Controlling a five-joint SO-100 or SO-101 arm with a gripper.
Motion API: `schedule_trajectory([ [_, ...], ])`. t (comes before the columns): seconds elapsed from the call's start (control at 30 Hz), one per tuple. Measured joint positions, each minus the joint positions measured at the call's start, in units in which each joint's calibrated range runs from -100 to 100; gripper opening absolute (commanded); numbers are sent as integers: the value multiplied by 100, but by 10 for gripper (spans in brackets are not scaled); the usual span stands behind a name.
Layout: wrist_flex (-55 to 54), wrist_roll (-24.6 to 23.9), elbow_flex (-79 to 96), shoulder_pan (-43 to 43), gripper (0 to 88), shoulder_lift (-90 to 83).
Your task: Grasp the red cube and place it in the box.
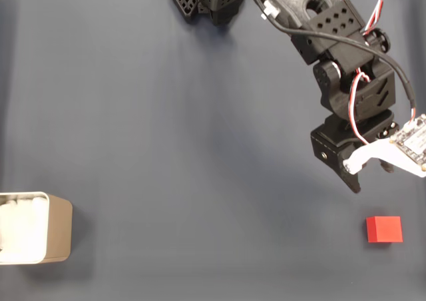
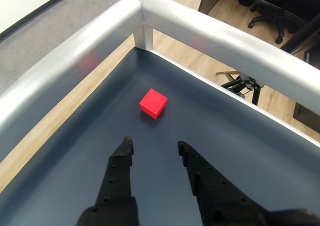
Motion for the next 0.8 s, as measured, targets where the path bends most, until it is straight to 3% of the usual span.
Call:
schedule_trajectory([
  [0.8,-644,-103,-723,-89,350,1242],
])
